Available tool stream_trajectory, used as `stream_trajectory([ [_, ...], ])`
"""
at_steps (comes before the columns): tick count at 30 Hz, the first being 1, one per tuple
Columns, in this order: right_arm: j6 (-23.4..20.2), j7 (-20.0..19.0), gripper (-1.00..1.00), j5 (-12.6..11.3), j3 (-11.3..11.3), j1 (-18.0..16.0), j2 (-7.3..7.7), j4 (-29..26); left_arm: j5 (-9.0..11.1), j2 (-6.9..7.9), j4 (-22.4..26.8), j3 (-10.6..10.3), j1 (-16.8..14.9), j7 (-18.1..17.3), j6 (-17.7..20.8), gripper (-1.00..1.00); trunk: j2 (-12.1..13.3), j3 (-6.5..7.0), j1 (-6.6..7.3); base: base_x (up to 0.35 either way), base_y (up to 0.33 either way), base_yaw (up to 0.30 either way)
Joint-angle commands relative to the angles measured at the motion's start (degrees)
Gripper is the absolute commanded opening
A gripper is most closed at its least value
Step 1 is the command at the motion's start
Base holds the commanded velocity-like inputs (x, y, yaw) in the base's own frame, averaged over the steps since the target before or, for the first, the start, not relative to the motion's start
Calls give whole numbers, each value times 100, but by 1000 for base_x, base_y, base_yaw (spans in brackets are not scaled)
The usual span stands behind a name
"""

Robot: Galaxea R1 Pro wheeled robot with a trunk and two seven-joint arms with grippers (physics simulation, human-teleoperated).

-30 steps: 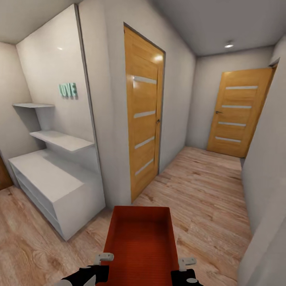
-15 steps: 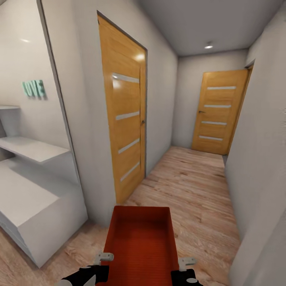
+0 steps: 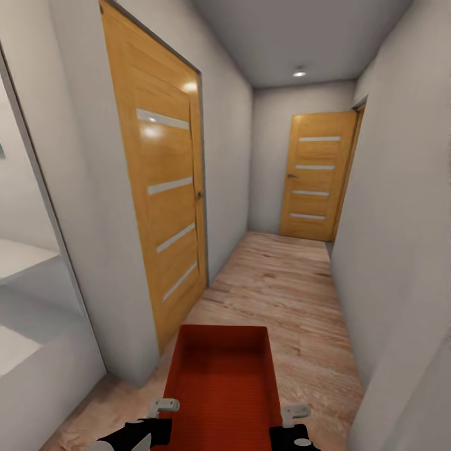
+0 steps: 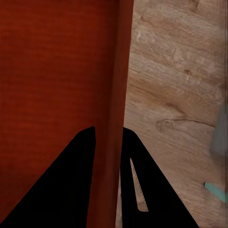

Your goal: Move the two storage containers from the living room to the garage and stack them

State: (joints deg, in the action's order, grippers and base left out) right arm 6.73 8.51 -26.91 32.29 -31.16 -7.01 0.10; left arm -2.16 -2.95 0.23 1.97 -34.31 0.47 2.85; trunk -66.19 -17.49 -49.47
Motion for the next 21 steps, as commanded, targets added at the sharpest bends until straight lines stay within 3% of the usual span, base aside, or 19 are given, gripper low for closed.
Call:
stream_trajectory([
  [1, 30, 23, -100, -104, 49, -4, 86, 16, -50, 14, 13, -21, -5, 50, 23, -100, -4, -7, -3, 324, 0, -242],
  [7, 30, 19, -100, -104, 49, -4, 86, 16, -48, 14, 13, -21, -6, 50, 23, -100, -4, -7, -3, 324, 0, -194],
  [21, 36, 19, -100, -104, 49, -4, 86, 16, -47, 12, 13, -21, -6, 53, 23, -100, -4, -7, -3, 324, 0, -9],
])
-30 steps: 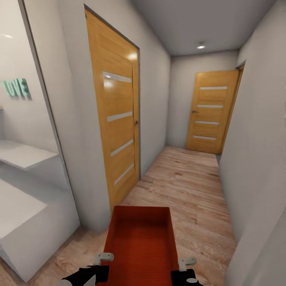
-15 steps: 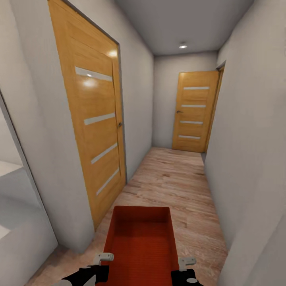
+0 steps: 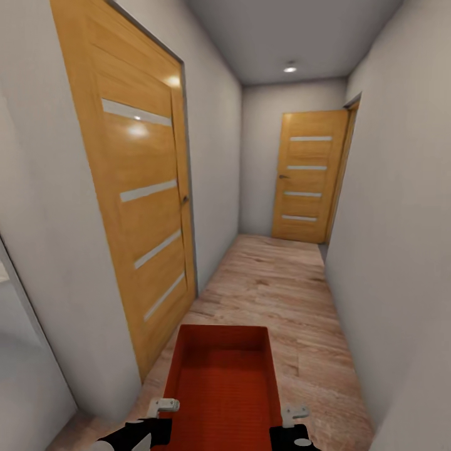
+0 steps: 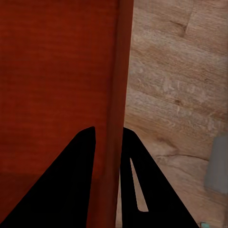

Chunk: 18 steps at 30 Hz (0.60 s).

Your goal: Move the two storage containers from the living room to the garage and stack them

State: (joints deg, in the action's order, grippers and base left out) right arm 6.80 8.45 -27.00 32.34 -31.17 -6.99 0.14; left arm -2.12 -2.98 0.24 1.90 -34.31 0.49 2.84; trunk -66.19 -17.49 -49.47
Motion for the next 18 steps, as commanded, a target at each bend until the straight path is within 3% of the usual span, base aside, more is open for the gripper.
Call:
stream_trajectory([
  [1, 29, 25, -100, -93, 45, -3, 85, 13, -52, 16, 11, -15, -5, 51, 24, -100, -4, -7, -3, 324, 0, 0],
  [18, 32, 25, -100, -91, 45, -3, 89, 13, -52, 17, 11, -15, -5, 51, 24, -100, -4, -7, -3, 324, 0, 0],
])
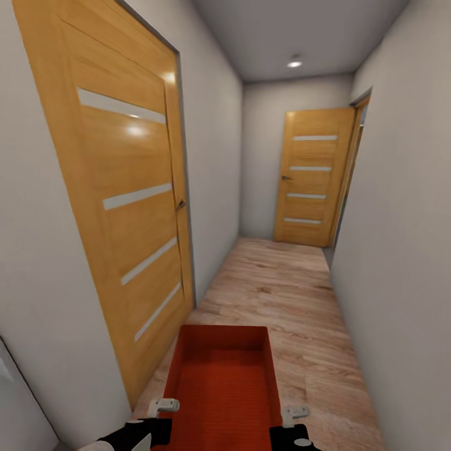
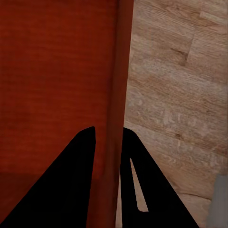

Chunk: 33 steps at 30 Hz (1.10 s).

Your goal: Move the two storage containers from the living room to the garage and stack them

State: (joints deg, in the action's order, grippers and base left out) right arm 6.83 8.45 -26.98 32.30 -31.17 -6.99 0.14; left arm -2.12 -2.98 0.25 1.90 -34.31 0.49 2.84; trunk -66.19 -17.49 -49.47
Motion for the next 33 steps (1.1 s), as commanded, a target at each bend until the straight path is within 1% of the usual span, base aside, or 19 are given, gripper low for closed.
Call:
stream_trajectory([
  [1, 29, 25, -100, -95, 48, -4, 89, 12, -52, 17, 10, -14, -5, 50, 24, -100, -4, -7, -3, 324, 0, -17],
  [3, 29, 31, -100, -93, 48, -4, 86, 12, -52, 17, 10, -14, -5, 50, 24, -100, -4, -7, -3, 324, 0, -116],
  [33, 23, 26, -100, -91, 48, -4, 84, 12, -52, 17, 10, -14, -4, 48, 24, -100, -4, -7, -3, 324, 0, -244],
])
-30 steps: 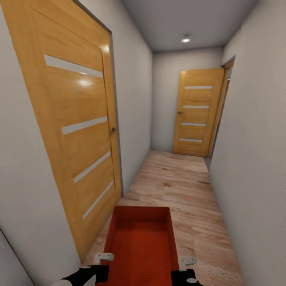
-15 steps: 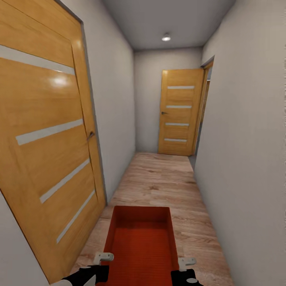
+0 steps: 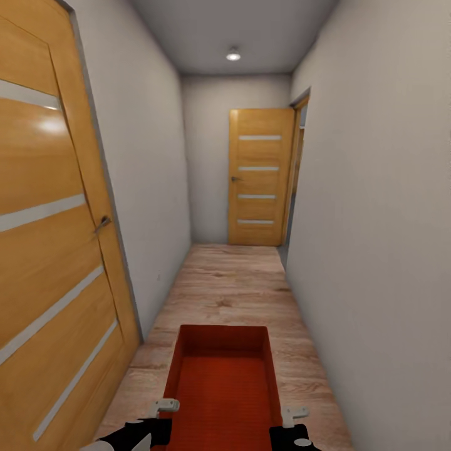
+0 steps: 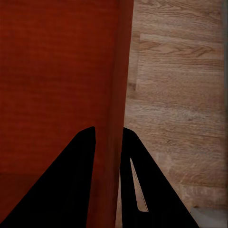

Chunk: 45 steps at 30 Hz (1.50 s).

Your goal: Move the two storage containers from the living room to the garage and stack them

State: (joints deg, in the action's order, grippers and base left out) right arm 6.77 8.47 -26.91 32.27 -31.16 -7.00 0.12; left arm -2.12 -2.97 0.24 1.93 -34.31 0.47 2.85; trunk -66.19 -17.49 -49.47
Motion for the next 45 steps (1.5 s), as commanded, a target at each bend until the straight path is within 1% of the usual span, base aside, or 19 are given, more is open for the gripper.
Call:
stream_trajectory([
  [1, 28, 24, -100, -96, 51, -4, 85, 14, -52, 15, 11, -17, -5, 50, 23, -100, -4, -7, -3, 324, 0, -97],
  [45, 42, 23, -100, -95, 51, -4, 93, 14, -51, 15, 11, -17, -6, 50, 23, -100, -4, -7, -3, 324, 0, -3],
])
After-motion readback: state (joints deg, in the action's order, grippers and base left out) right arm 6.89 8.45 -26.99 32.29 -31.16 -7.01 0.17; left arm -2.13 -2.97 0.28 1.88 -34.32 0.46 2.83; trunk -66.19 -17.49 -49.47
